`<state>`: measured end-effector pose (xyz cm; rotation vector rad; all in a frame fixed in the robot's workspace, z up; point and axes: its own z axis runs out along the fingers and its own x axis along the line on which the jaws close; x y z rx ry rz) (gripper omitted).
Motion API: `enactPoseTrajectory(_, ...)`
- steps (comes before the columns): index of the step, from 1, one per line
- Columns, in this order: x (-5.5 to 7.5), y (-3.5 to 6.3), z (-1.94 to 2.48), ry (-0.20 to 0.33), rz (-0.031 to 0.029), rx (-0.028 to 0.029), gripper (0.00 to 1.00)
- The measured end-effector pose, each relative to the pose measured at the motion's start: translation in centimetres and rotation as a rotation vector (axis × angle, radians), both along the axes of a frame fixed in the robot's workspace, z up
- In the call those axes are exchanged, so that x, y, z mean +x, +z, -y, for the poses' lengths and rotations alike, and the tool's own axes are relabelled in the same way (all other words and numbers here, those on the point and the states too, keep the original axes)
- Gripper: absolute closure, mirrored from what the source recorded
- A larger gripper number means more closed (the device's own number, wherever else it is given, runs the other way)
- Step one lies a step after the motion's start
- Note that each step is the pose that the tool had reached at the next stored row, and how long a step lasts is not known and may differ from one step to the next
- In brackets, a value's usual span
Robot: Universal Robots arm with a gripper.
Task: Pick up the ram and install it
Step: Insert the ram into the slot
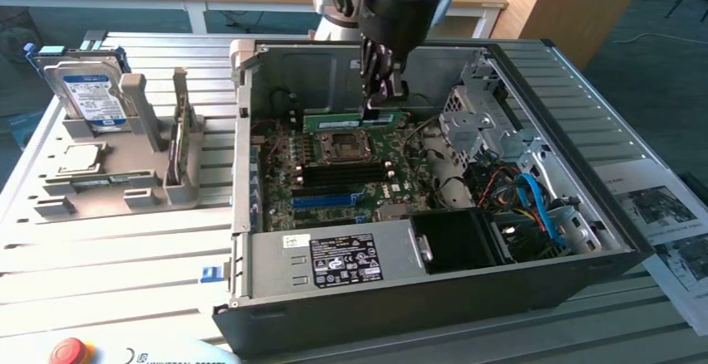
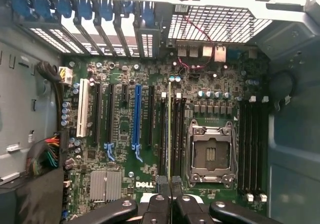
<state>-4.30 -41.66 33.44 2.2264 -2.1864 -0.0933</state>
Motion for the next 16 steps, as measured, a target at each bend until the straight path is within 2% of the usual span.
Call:
enactPoseTrajectory(8,0.0,-1.45,0.0,-0.001,0.0,-0.0001,0.88)
enactPoseTrajectory(16,0.0,-1.59,0.0,-0.002,0.0,0.0001,0.88)
